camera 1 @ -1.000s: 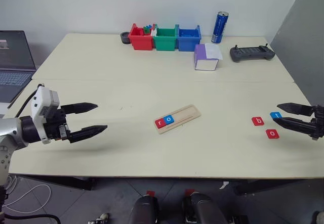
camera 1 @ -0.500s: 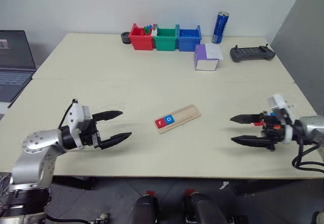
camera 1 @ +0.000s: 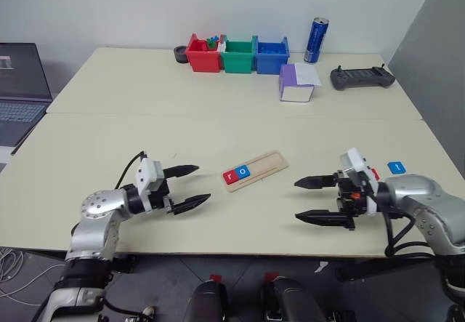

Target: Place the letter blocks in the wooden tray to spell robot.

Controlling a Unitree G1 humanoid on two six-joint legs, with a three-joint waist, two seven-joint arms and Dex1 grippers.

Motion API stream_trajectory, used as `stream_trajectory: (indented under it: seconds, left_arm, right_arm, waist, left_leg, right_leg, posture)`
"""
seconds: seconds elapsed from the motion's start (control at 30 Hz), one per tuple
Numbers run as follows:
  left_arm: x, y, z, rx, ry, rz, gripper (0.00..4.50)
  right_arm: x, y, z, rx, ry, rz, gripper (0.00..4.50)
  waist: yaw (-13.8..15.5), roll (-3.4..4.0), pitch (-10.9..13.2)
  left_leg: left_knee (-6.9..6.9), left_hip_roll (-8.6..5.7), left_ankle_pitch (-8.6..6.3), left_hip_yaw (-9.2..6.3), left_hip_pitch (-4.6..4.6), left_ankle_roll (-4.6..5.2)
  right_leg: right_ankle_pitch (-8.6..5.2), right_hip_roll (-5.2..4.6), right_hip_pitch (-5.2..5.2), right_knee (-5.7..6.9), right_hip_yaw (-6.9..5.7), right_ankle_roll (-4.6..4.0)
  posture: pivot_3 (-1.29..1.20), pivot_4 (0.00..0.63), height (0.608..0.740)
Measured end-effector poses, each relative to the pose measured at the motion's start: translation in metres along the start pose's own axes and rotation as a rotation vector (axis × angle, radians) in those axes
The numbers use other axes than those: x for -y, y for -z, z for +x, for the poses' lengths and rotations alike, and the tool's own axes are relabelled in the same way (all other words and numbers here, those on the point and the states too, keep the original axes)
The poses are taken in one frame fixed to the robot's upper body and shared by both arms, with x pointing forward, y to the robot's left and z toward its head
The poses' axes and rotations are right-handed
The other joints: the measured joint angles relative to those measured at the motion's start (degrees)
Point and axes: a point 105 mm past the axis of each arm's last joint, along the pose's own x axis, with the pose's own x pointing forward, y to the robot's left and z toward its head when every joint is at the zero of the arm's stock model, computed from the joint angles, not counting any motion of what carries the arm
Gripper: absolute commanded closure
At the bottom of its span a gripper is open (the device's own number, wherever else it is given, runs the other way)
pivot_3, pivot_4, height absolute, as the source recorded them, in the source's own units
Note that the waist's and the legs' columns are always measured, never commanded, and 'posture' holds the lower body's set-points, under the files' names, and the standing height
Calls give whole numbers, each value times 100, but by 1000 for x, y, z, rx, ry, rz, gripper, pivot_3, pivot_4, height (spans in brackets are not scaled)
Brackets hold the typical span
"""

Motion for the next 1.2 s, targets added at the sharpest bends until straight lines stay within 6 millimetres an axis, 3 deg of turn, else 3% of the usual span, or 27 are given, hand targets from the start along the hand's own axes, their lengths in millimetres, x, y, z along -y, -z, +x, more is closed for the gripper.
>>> stream_trajectory:
  seconds: [0.17, 0.4, 0.7, 1.2]
  left_arm:
    - [3, 11, 18, -25, 30, -16, 0]
    - [-2, 21, 29, -72, 25, -4, 0]
    - [-8, 23, 59, -65, 20, -24, 0]
    - [-8, 25, 71, -141, 101, 32, 0]
  right_arm:
    - [0, 4, 18, 4, 22, -5, 23]
    - [1, 9, 20, 9, 57, -4, 23]
    - [-3, 10, 22, 17, 57, -18, 23]
    - [-5, 10, 24, 19, 62, -20, 23]
  waist:
    - [1, 0, 0]
    - [2, -6, -4]
    - [-2, -10, -6]
    - [4, -11, -9]
  left_leg:
    - [2, 0, 0, 0, -2, 0]
    - [3, 0, 0, -3, -1, 0]
    - [5, -1, 1, -5, -1, 0]
    - [13, -2, 1, -18, 13, 0]
  right_leg:
    - [0, 0, 0, 1, 1, 0]
    - [0, 0, 1, 1, -2, 0]
    - [1, 1, 4, 2, -5, 0]
    - [0, 0, 29, 1, -16, -1]
  posture:
    - [0, 150, 740]
    - [0, 150, 740]
    - [0, 150, 740]
    - [0, 150, 740]
